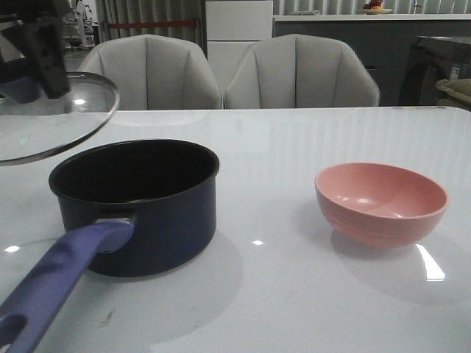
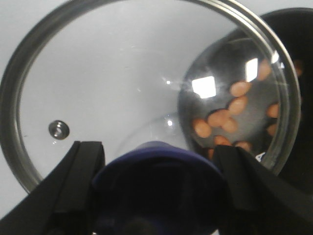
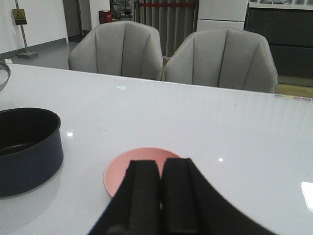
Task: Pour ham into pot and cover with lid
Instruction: 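Lift the glass lid and lower it onto the saucepan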
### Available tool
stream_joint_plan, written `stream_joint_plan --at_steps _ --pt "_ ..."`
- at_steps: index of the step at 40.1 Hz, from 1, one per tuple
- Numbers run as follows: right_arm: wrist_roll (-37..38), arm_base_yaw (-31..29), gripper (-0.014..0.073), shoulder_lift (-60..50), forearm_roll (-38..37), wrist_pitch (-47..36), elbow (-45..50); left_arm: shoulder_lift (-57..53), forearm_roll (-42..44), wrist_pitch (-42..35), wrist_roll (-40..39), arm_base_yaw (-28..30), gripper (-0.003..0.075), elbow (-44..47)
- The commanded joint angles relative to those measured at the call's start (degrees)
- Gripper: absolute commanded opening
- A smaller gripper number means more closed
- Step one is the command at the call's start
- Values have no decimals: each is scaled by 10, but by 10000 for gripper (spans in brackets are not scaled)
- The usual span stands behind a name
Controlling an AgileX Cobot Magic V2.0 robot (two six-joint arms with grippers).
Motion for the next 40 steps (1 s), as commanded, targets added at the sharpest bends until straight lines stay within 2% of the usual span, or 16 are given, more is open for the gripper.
stream_joint_plan --at_steps 1,15,36,40 --pt "-5 1 142 6 1 -50 -14 -23 -9 27 1 -42 113 -27" --pt "-5 1 142 6 1 -50 -14 30 -5 29 1 -129 114 -65" --pt "-5 1 142 6 1 -50 -14 57 -2 29 -4 -133 118 -65" --pt "-5 1 142 6 1 -50 -14 59 -2 29 -4 -133 155 -65"
